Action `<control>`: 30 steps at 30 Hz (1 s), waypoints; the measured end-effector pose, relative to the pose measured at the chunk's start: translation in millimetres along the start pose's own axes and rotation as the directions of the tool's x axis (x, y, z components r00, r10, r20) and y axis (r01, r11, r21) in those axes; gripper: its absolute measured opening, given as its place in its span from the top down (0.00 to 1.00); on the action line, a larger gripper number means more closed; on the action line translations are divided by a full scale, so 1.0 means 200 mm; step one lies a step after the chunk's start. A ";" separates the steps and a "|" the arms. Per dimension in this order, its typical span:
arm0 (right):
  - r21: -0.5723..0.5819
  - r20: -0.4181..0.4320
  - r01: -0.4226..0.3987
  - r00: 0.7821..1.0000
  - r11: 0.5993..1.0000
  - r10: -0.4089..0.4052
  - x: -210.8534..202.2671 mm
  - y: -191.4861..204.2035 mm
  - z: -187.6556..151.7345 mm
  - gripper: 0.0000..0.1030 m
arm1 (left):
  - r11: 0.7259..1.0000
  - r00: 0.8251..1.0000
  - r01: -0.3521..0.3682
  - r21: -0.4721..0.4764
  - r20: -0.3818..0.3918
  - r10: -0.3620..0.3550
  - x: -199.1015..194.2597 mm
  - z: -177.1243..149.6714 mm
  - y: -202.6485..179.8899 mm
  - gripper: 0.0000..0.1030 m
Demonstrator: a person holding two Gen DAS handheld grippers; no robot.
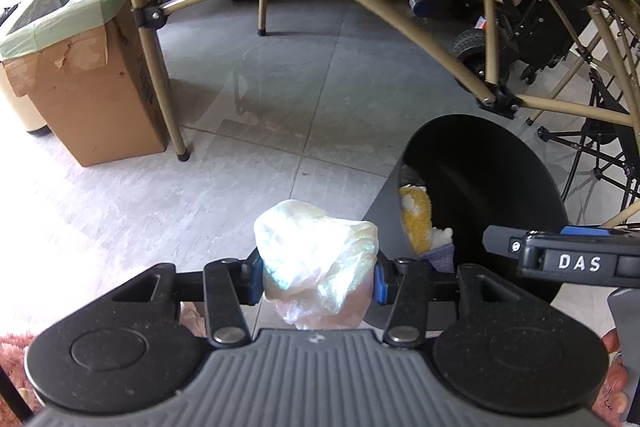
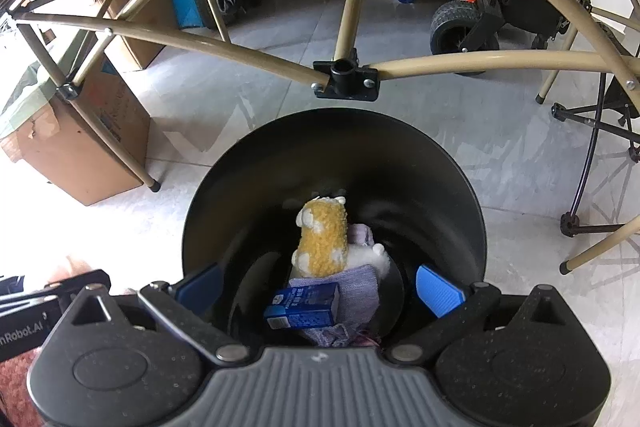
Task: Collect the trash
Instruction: 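Lower the right gripper into the bin and open it to drop the tissue box, then move the left gripper over the bin and open it to drop the plastic bag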
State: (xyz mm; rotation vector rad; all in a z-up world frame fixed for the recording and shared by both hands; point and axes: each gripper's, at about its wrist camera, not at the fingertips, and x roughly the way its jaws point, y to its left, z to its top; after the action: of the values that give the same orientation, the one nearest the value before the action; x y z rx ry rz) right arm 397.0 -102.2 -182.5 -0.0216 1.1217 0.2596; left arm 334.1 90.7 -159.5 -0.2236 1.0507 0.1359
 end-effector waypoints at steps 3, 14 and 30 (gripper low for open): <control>-0.005 0.019 0.011 1.000 1.000 -0.011 -0.03 -0.01 0.00 0.00 | 1.000 1.000 0.008 0.015 0.017 -0.008 -0.03 0.01 -0.04 0.53; 0.053 0.080 0.026 0.996 0.998 -0.030 -0.17 -0.18 -0.04 0.00 | 0.995 0.998 0.035 0.092 0.047 -0.039 -0.07 0.02 -0.24 0.53; 0.196 0.134 0.076 0.985 0.978 -0.104 -0.31 -0.50 -0.15 0.00 | 0.972 0.996 0.071 0.223 0.041 -0.082 -0.04 0.00 -0.59 0.53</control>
State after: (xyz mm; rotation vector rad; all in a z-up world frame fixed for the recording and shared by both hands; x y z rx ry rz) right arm 367.9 -214.8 -152.0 0.1141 0.9948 0.0707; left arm 355.6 -23.4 -138.5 -0.0582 0.9972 -0.0456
